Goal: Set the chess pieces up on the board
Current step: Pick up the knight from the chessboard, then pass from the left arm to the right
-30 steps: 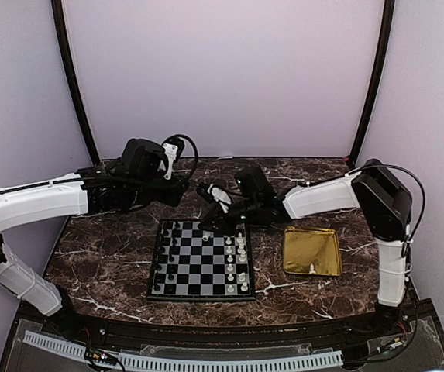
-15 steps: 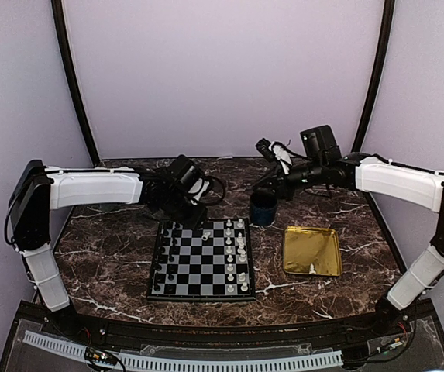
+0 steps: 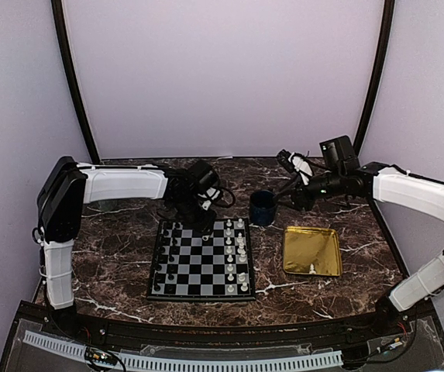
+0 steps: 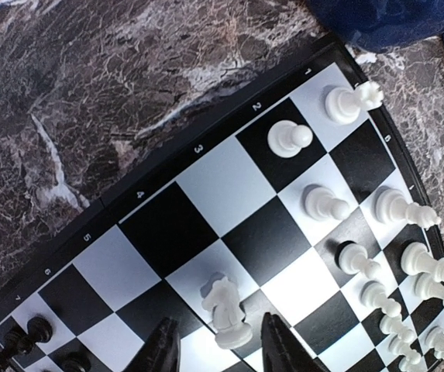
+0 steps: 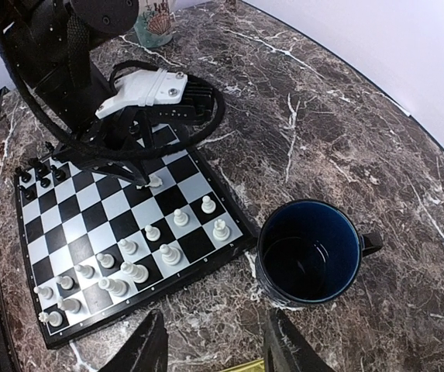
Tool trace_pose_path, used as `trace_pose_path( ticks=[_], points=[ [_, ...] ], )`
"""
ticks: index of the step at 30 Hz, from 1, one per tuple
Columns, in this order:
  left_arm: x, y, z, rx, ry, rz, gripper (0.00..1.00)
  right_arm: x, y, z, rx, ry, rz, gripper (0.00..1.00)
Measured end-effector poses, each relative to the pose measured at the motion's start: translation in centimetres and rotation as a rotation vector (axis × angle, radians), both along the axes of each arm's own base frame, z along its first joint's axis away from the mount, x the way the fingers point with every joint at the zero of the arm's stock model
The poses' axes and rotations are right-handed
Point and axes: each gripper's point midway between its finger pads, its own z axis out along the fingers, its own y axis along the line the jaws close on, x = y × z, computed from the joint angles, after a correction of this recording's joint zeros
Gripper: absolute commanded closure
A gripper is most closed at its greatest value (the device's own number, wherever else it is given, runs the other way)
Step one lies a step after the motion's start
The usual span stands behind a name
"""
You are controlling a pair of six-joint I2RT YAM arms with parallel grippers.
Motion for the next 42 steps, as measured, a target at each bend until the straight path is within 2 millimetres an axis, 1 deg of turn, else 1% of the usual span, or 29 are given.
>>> trace_pose_path(
  ticks=[5, 11, 13, 18, 20, 23, 25, 28, 30, 32, 33, 35, 36, 38, 39, 41, 42],
  points=[
    [-0.4, 0.4, -1.4, 0.035, 0.039, 0.004, 0.64, 0.2, -0.2, 0.0, -0.003, -0.008, -0.003, 0.57],
    [-0.8, 0.7, -2.4, 0.064, 0.072, 0.007, 0.72, 0.2, -0.2, 0.0, -0.006, -0.014, 0.002, 0.57],
    [-0.8, 0.7, -2.4, 0.066, 0.075, 0.009, 0.75, 0.2, -0.2, 0.0, -0.007, -0.014, 0.003, 0.57],
    [-0.8, 0.7, -2.5, 0.073, 0.085, 0.009, 0.88, 0.2, -0.2, 0.0, -0.007, -0.014, 0.003, 0.57],
    [-0.9, 0.7, -2.5, 0.074, 0.09, 0.007, 0.9, 0.3, -0.3, 0.0, -0.007, -0.013, 0.001, 0.58],
    [-1.1, 0.7, -2.5, 0.075, 0.099, 0.003, 0.91, 0.5, -0.3, -0.1, -0.011, 0.003, -0.007, 0.58],
    [-1.1, 0.6, -2.4, 0.071, 0.095, -0.009, 0.91, 1.0, -0.1, 0.3, -0.01, 0.02, -0.018, 0.58],
    [-1.2, 0.2, -2.2, 0.049, 0.058, -0.043, 0.91, 2.5, 0.3, 2.3, 0.005, 0.029, -0.036, 0.57],
    [-1.7, -0.1, -1.4, 0.027, 0.022, -0.072, 0.91, 3.4, 0.6, 3.9, 0.023, 0.026, -0.043, 0.57],
    [-2.3, -0.6, 0.1, -0.018, -0.037, -0.106, 0.9, 4.1, 1.2, 5.5, 0.05, 0.037, -0.035, 0.57],
    [-2.6, -0.9, 1.0, -0.042, -0.065, -0.119, 0.9, 4.2, 1.5, 5.8, 0.058, 0.05, -0.026, 0.57],
    [-3.0, -1.5, 3.4, -0.119, -0.148, -0.142, 0.9, 4.3, 2.3, 6.1, 0.083, 0.095, 0.005, 0.57],
    [-3.2, -1.9, 4.5, -0.156, -0.185, -0.151, 0.9, 4.3, 2.7, 5.8, 0.094, 0.131, 0.019, 0.58],
    [-3.5, -2.6, 7.0, -0.24, -0.265, -0.168, 0.9, 4.1, 3.5, 4.2, 0.105, 0.231, 0.044, 0.58],
    [-3.6, -2.8, 7.9, -0.269, -0.291, -0.173, 0.9, 3.9, 3.8, 3.4, 0.106, 0.277, 0.053, 0.58],
    [-3.6, -3.3, 9.6, -0.329, -0.357, -0.186, 0.9, 3.5, 4.5, 1.2, 0.105, 0.399, 0.076, 0.57],
    [-3.6, -3.5, 10.0, -0.347, -0.378, -0.194, 0.9, 3.3, 4.9, 0.3, 0.105, 0.449, 0.084, 0.57]
  ],
)
